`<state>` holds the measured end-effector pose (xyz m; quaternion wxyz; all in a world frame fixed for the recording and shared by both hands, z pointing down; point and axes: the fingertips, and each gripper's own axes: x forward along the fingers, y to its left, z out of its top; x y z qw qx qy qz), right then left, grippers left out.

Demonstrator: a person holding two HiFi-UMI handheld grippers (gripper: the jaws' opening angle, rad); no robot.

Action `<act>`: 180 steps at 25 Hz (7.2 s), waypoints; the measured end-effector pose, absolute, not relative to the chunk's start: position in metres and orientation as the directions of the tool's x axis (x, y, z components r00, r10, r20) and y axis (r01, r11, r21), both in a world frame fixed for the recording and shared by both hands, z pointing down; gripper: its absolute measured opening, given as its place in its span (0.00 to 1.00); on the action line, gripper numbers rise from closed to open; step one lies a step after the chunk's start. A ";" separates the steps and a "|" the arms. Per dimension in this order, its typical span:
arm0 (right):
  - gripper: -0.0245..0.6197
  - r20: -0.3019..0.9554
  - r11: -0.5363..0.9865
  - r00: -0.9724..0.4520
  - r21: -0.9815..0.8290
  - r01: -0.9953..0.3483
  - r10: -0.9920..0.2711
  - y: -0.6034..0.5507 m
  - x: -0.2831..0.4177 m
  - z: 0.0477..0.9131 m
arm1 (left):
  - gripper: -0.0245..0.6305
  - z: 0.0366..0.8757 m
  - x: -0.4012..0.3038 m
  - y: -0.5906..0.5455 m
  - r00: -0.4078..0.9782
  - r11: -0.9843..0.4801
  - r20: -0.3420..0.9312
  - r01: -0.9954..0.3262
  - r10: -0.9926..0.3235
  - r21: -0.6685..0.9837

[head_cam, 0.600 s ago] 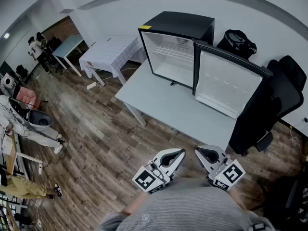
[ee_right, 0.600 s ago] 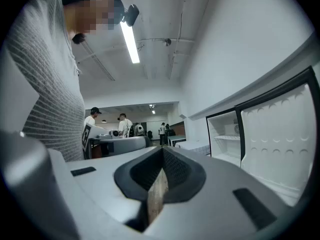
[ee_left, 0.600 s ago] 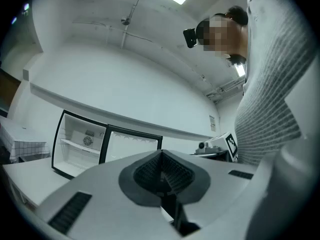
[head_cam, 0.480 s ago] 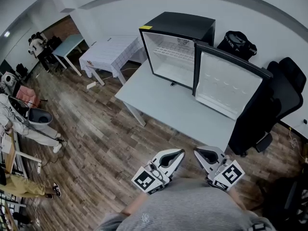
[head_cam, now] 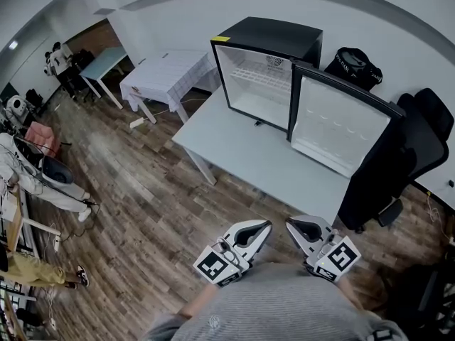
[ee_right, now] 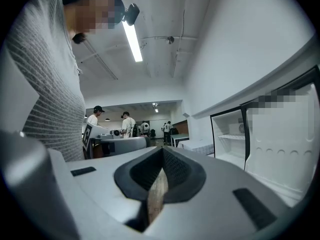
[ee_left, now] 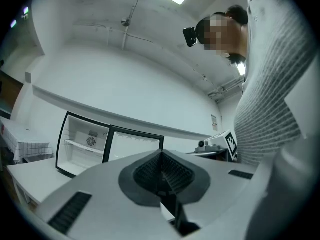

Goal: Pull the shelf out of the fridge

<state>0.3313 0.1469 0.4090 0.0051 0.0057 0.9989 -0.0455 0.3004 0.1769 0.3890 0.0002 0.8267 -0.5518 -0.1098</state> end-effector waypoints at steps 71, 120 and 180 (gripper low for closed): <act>0.06 -0.005 0.951 -0.960 -0.140 -0.277 -0.280 -0.071 0.107 0.402 | 0.05 0.407 0.046 -0.032 0.555 -0.563 -0.095 -0.818 -0.826 0.119; 0.10 0.041 0.893 -0.902 -0.123 -0.432 -0.431 -0.147 0.025 0.423 | 0.05 0.431 -0.026 -0.139 0.704 -0.706 -0.056 -0.702 -0.708 0.097; 0.37 0.355 0.415 -0.269 0.884 -0.215 -0.896 -0.319 -0.033 0.540 | 0.47 0.538 -0.112 -0.330 0.112 -0.368 0.357 -0.108 -0.928 -0.923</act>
